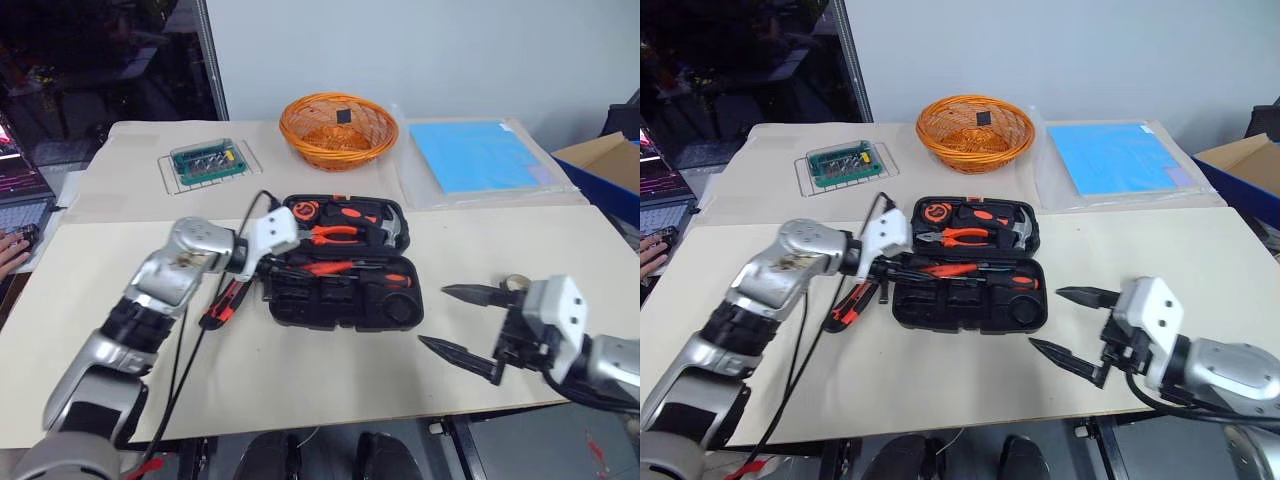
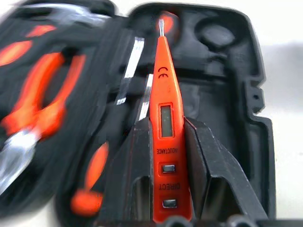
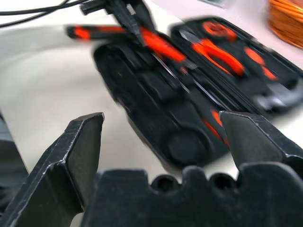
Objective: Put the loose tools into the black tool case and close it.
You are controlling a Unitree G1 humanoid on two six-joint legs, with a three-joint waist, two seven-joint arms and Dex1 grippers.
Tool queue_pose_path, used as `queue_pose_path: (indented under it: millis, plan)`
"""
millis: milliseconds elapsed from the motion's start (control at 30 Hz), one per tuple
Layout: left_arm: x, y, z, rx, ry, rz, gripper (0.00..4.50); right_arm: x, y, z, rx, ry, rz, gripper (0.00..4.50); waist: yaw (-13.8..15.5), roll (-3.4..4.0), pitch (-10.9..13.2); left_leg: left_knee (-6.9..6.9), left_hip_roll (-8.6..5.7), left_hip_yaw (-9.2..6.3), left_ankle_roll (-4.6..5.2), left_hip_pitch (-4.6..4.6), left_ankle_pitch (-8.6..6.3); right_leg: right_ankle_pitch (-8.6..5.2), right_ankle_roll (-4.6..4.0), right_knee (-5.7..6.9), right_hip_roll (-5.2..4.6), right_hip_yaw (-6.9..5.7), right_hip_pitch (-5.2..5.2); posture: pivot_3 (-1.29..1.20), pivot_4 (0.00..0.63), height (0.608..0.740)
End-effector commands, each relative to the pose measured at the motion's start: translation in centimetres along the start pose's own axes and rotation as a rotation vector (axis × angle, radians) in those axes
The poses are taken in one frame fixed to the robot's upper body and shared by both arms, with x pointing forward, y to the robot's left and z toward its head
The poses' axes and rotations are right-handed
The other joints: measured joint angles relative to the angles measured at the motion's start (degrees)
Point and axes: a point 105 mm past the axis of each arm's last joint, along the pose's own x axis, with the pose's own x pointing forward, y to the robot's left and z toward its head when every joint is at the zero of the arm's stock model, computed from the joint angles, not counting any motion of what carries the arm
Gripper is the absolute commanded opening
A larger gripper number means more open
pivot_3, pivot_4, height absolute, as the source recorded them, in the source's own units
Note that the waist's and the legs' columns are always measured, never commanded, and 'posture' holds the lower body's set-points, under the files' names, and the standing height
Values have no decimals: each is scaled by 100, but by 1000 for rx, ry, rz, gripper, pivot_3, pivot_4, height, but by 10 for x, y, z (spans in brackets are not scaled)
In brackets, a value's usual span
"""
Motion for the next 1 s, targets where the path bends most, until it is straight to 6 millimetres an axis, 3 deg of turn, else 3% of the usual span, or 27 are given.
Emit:
queue_pose_path:
  millis: [33, 633, 767, 833, 933, 967, 1000]
  plan:
    - [3, 9, -3, 77, 53, 6, 470, -11, -2, 12, -44, -11, -28, 4500, -5, -1, 0, 4, 1, -2, 4, 0, -2, 0, 0, 2, -1, 1, 1, 0, 150, 740]
    - [-6, 11, -35, 80, 182, -13, 470, -10, 3, 14, -28, -25, -48, 4500, -19, -1, 0, 31, 3, -11, 32, -2, -20, 4, 6, 11, -10, 3, 8, 0, 150, 740]
    - [-4, 11, -33, 75, 162, -11, 470, -8, 2, 15, -30, -27, -45, 4500, -41, 0, 0, 38, 4, -11, 32, -2, -20, 5, 6, 17, -10, 3, 8, 0, 150, 740]
    - [-4, 14, -29, 75, 137, 4, 1473, -7, 2, 15, -31, -29, -41, 4500, -42, 0, 0, 42, 5, -12, 32, -2, -20, 5, 6, 20, -9, 4, 8, 0, 150, 740]
    - [-12, 20, -12, 29, 35, 40, 2476, -7, 2, 16, -33, -31, -38, 4500, -41, 0, 0, 51, 5, -12, 36, -3, -23, 5, 7, 22, -9, 5, 8, 0, 150, 740]
    - [-17, 20, -5, -7, -20, 45, 2801, -7, 2, 16, -33, -31, -38, 4500, -40, 0, 0, 54, 5, -13, 38, -5, -24, 5, 7, 22, -9, 5, 8, 0, 150, 740]
    - [-21, 20, 1, -43, -64, 43, 2801, -7, 2, 16, -34, -30, -38, 4500, -40, 0, 0, 56, 5, -14, 39, -7, -25, 5, 8, 22, -10, 5, 7, 0, 150, 740]
